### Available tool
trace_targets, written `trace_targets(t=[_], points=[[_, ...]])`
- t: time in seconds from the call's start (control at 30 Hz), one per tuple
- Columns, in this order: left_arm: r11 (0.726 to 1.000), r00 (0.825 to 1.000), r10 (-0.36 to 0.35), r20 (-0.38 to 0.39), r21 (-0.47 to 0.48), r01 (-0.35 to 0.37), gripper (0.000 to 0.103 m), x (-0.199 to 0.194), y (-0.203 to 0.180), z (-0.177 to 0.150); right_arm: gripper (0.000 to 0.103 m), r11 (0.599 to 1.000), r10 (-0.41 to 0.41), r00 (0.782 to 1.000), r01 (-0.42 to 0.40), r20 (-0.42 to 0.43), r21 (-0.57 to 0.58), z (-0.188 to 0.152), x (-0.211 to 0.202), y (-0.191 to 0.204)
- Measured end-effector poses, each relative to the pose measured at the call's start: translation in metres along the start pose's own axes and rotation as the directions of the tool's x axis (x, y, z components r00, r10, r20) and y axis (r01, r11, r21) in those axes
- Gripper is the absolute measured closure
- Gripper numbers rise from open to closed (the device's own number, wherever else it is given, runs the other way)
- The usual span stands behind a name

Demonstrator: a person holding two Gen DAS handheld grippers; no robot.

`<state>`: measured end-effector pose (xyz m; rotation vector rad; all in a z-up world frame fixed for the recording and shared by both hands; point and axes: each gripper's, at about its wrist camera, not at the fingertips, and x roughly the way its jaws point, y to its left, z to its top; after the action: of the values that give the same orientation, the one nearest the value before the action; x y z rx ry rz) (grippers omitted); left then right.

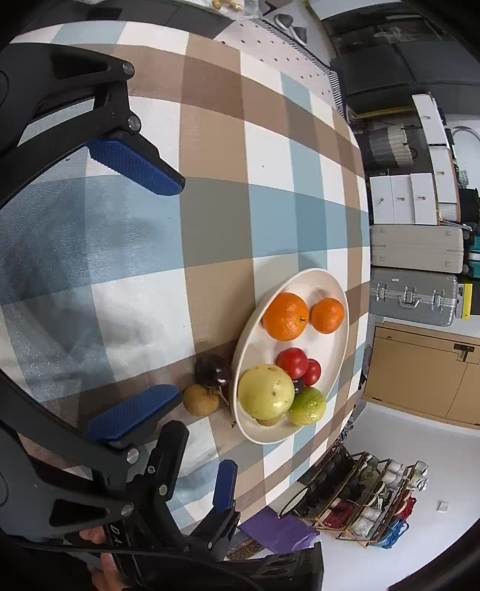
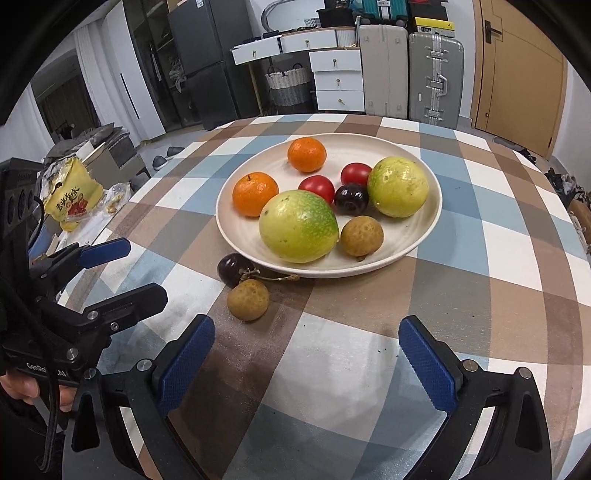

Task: Organize fruits
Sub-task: 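Move both tools toward the last plum and brown longan beside the plate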

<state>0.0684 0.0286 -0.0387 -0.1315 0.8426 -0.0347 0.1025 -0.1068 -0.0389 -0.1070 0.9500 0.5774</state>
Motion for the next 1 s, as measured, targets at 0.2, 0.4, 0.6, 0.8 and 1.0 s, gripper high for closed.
trace_targets(t=[0.2, 0.4, 0.6, 0.8, 1.0], points=[[0.999, 1.000, 0.007, -0.013, -0.033, -0.007, 0.001, 0.005, 0.009, -0.002, 0.001, 0.999, -0.017, 1.000, 0.017, -0.015, -0.030, 0.001, 0.009, 0.007], [0.998, 1.000, 0.013, -0.016, -0.054, -0.014, 0.001, 0.007, 0.015, -0.001, 0.004, 0.998, -0.040, 0.999, 0.039, -0.017, -0.059, 0.004, 0.015, 0.015], [0.998, 1.000, 0.017, -0.014, -0.068, -0.018, 0.001, 0.008, 0.021, -0.001, 0.022, 0.995, -0.042, 0.999, 0.039, -0.031, -0.094, 0.006, 0.022, 0.023], [0.996, 1.000, 0.016, -0.013, -0.088, -0.018, 0.001, 0.008, 0.027, -0.001, 0.033, 0.993, -0.029, 0.999, 0.026, -0.022, -0.119, 0.006, 0.022, 0.030], [0.996, 1.000, 0.022, -0.016, -0.083, -0.023, 0.001, 0.009, 0.025, -0.001, 0.043, 0.990, -0.018, 1.000, 0.015, -0.019, -0.140, 0.006, 0.021, 0.034]])
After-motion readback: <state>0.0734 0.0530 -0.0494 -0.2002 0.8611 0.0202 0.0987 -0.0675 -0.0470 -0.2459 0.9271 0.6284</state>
